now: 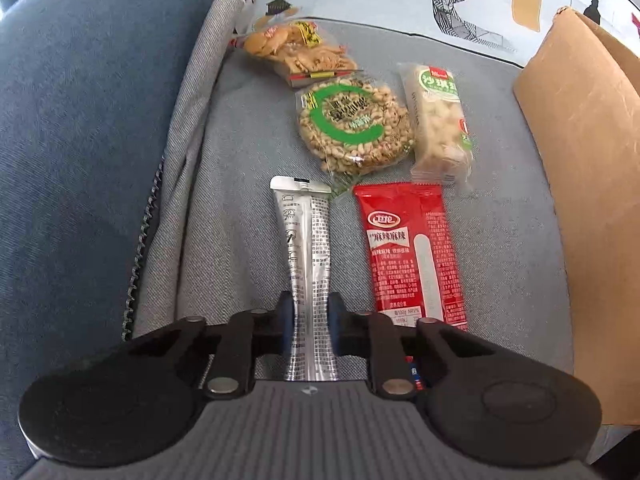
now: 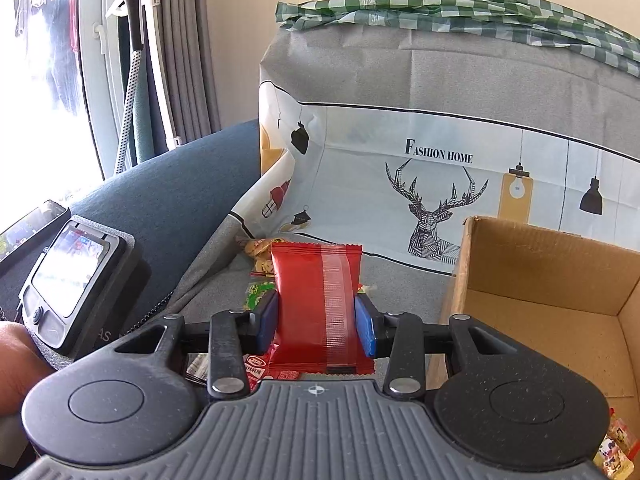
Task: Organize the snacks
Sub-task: 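Carry the silver stick pack and red bar with both tools over the box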
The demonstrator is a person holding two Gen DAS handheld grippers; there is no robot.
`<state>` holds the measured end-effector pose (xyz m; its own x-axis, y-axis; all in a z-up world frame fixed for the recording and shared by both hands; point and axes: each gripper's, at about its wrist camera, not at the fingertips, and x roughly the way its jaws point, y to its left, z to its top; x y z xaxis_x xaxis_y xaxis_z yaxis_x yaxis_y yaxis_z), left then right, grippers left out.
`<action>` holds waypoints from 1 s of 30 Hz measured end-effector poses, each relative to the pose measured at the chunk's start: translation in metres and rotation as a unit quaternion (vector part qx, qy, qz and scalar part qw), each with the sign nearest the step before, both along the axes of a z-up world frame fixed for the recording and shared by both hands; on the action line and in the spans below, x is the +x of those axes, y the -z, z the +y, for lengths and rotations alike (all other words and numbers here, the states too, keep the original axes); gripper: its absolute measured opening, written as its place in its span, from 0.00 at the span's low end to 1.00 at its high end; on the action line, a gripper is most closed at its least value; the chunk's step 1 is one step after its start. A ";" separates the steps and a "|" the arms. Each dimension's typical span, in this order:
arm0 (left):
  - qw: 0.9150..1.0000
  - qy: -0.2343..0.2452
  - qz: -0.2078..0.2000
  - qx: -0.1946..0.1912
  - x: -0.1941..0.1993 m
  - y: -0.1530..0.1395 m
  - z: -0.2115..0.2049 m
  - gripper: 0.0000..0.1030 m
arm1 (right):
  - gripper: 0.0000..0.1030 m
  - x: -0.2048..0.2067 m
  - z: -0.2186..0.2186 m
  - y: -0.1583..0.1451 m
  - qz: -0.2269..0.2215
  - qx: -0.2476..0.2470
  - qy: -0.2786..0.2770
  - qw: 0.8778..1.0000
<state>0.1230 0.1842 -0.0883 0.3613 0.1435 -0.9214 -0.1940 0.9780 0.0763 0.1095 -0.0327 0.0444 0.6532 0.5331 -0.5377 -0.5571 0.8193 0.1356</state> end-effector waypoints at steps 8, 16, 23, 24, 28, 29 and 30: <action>0.995 -0.029 -0.087 -0.023 -0.012 -0.037 0.009 0.14 | 0.41 0.000 -0.004 -0.003 -0.006 0.010 0.006 1.000; 0.983 -0.038 -0.178 -0.026 -0.014 -0.076 -0.003 0.14 | 0.41 0.001 -0.015 -0.014 -0.018 0.027 0.010 0.999; 0.969 -0.021 -0.241 -0.041 -0.018 -0.107 -0.025 0.14 | 0.41 0.004 -0.040 -0.023 -0.030 0.041 0.028 0.998; 0.967 -0.018 -0.250 -0.040 -0.018 -0.109 -0.029 0.14 | 0.41 0.005 -0.044 -0.024 -0.032 0.042 0.031 0.998; 0.960 -0.003 -0.275 -0.045 -0.016 -0.117 -0.047 0.14 | 0.41 0.007 -0.063 -0.027 -0.039 0.046 0.046 0.997; 0.959 0.001 -0.280 -0.048 -0.014 -0.119 -0.052 0.14 | 0.41 0.008 -0.068 -0.028 -0.040 0.047 0.050 0.997; 0.957 0.006 -0.284 -0.051 -0.012 -0.120 -0.057 0.14 | 0.41 0.009 -0.073 -0.028 -0.041 0.048 0.054 0.997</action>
<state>0.1109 0.1268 0.0318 0.8093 0.0562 -0.5846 -0.1644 0.9773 -0.1337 0.1188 -0.1055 0.0723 0.7494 0.5034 -0.4301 -0.4781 0.8608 0.1745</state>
